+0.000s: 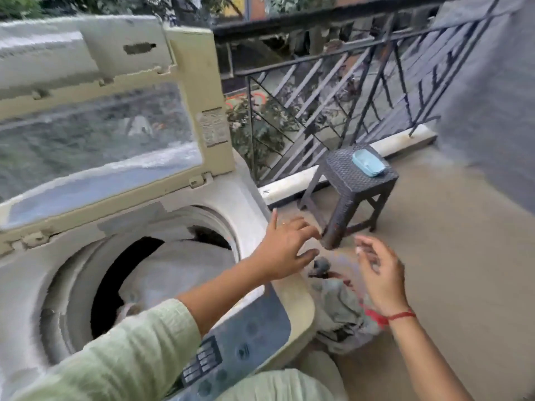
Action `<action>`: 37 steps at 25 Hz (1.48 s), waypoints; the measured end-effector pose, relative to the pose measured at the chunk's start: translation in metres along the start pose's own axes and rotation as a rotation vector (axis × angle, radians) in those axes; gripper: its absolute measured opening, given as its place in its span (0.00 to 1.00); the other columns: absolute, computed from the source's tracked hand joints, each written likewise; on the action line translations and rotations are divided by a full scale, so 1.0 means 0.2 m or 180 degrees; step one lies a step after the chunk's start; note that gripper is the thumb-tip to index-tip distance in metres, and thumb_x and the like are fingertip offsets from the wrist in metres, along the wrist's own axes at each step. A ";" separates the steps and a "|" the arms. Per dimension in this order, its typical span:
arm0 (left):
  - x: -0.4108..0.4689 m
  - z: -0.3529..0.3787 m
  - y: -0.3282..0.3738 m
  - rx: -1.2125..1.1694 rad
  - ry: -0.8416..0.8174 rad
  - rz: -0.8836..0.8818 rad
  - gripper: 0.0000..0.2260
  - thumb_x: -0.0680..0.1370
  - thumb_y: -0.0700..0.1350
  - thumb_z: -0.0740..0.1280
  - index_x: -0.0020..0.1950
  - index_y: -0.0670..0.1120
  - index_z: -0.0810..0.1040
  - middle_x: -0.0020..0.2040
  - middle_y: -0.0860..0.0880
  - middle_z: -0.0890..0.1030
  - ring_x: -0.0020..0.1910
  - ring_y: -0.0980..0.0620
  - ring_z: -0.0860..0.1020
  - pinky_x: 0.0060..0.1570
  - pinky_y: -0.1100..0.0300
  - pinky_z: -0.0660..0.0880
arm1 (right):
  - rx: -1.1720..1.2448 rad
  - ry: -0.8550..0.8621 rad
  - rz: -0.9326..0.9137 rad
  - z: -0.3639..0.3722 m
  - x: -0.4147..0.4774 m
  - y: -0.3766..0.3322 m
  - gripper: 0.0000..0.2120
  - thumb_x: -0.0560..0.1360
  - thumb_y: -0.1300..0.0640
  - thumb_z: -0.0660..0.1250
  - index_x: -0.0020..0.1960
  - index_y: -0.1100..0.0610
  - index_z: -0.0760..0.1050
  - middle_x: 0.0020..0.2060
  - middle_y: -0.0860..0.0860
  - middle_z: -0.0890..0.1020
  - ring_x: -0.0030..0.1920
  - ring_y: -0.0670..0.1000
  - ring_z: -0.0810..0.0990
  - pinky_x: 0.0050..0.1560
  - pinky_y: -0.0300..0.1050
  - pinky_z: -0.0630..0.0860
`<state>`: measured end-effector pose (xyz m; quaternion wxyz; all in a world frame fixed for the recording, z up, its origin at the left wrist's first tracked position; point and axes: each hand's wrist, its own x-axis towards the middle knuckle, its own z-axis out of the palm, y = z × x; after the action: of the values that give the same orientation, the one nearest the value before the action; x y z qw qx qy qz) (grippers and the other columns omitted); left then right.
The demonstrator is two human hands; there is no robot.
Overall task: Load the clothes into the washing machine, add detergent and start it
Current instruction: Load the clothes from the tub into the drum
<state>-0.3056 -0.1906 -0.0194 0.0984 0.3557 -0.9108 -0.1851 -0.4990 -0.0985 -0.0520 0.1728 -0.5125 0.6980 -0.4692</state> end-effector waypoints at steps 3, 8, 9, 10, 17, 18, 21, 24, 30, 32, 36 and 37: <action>0.27 0.22 0.10 0.0476 -0.0920 0.0266 0.15 0.77 0.54 0.62 0.61 0.52 0.73 0.58 0.48 0.76 0.67 0.48 0.67 0.70 0.33 0.44 | -0.0169 0.0152 0.0662 -0.19 -0.13 0.29 0.08 0.74 0.69 0.65 0.51 0.63 0.79 0.48 0.57 0.82 0.45 0.48 0.81 0.49 0.38 0.76; 0.57 0.61 0.07 0.1249 -0.2442 0.0359 0.18 0.78 0.55 0.62 0.65 0.50 0.71 0.63 0.44 0.75 0.65 0.43 0.70 0.69 0.40 0.59 | -0.0354 -0.0003 0.1369 -0.31 -0.22 0.67 0.08 0.72 0.72 0.65 0.47 0.63 0.80 0.43 0.54 0.81 0.43 0.55 0.80 0.43 0.32 0.70; 0.61 0.69 0.04 0.1211 -0.2648 0.0238 0.18 0.78 0.54 0.62 0.66 0.50 0.71 0.64 0.44 0.74 0.64 0.42 0.71 0.67 0.44 0.64 | -0.0400 -0.0095 0.1464 -0.31 -0.23 0.74 0.08 0.72 0.72 0.65 0.47 0.63 0.80 0.43 0.54 0.81 0.43 0.55 0.81 0.44 0.34 0.70; 0.66 0.77 0.02 0.1131 -0.2845 0.0090 0.18 0.79 0.54 0.62 0.66 0.49 0.71 0.64 0.43 0.74 0.63 0.42 0.72 0.65 0.47 0.68 | -0.0439 -0.0212 0.1580 -0.31 -0.23 0.84 0.09 0.72 0.71 0.65 0.48 0.62 0.80 0.44 0.54 0.81 0.44 0.55 0.81 0.46 0.37 0.71; 0.80 1.52 -0.15 0.0872 -0.2906 -0.1102 0.23 0.78 0.52 0.61 0.71 0.46 0.64 0.63 0.43 0.74 0.61 0.43 0.74 0.55 0.51 0.75 | -0.0972 -0.1541 0.2015 -0.10 -0.22 1.60 0.14 0.74 0.64 0.63 0.58 0.55 0.76 0.54 0.53 0.78 0.55 0.55 0.77 0.55 0.43 0.73; 0.80 1.64 -0.18 0.0778 -0.2858 -0.1303 0.25 0.78 0.53 0.63 0.72 0.45 0.62 0.65 0.43 0.72 0.62 0.43 0.72 0.55 0.52 0.73 | -0.1033 -0.1765 0.1983 -0.04 -0.20 1.70 0.16 0.74 0.63 0.64 0.61 0.55 0.74 0.56 0.53 0.77 0.57 0.55 0.75 0.58 0.45 0.72; 0.83 1.99 -0.28 0.0523 -0.2428 -0.1961 0.30 0.76 0.51 0.63 0.75 0.45 0.57 0.71 0.44 0.65 0.68 0.43 0.67 0.61 0.49 0.69 | -0.1200 -0.2302 0.1787 0.17 -0.14 2.00 0.26 0.74 0.57 0.66 0.70 0.52 0.64 0.64 0.52 0.70 0.64 0.54 0.69 0.65 0.47 0.69; 0.83 2.27 -0.37 0.0620 -0.2089 -0.2001 0.29 0.76 0.51 0.65 0.74 0.47 0.59 0.72 0.46 0.64 0.69 0.43 0.65 0.65 0.47 0.65 | -0.1336 -0.2533 0.1737 0.37 -0.09 2.22 0.38 0.72 0.53 0.69 0.75 0.51 0.51 0.72 0.52 0.60 0.70 0.56 0.64 0.67 0.50 0.67; 0.79 2.35 -0.45 -0.0076 -0.1762 -0.1991 0.11 0.76 0.40 0.60 0.57 0.47 0.71 0.54 0.44 0.78 0.54 0.41 0.76 0.53 0.50 0.72 | -0.1730 -0.2920 0.1060 0.59 -0.06 2.37 0.46 0.71 0.50 0.70 0.76 0.50 0.40 0.77 0.51 0.48 0.76 0.54 0.50 0.74 0.52 0.55; 0.81 2.27 -0.44 -0.0477 -0.1895 -0.1747 0.08 0.76 0.39 0.60 0.54 0.43 0.71 0.48 0.42 0.79 0.49 0.41 0.76 0.46 0.50 0.73 | -0.1630 -0.3001 0.1015 0.63 -0.01 2.35 0.44 0.70 0.51 0.71 0.76 0.51 0.47 0.76 0.51 0.53 0.76 0.54 0.53 0.73 0.51 0.56; 0.76 2.03 -0.34 -0.0736 -0.2131 -0.1391 0.09 0.75 0.38 0.63 0.54 0.42 0.73 0.44 0.45 0.79 0.45 0.45 0.76 0.39 0.61 0.68 | -0.1552 -0.3155 0.0941 0.55 0.13 2.23 0.16 0.71 0.56 0.68 0.56 0.52 0.67 0.50 0.54 0.79 0.55 0.58 0.76 0.48 0.49 0.72; 0.76 1.97 -0.31 -0.0833 -0.2127 -0.1351 0.09 0.74 0.37 0.63 0.55 0.41 0.73 0.40 0.49 0.77 0.42 0.47 0.75 0.35 0.67 0.66 | -0.1565 -0.3256 0.0905 0.50 0.14 2.18 0.15 0.71 0.57 0.67 0.56 0.51 0.67 0.47 0.55 0.80 0.52 0.59 0.77 0.46 0.49 0.72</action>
<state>-0.5016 -0.2317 -0.3965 -0.1985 0.4404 -0.7679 -0.4207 -0.6793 -0.1558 -0.4587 0.4250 -0.6003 0.6762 0.0413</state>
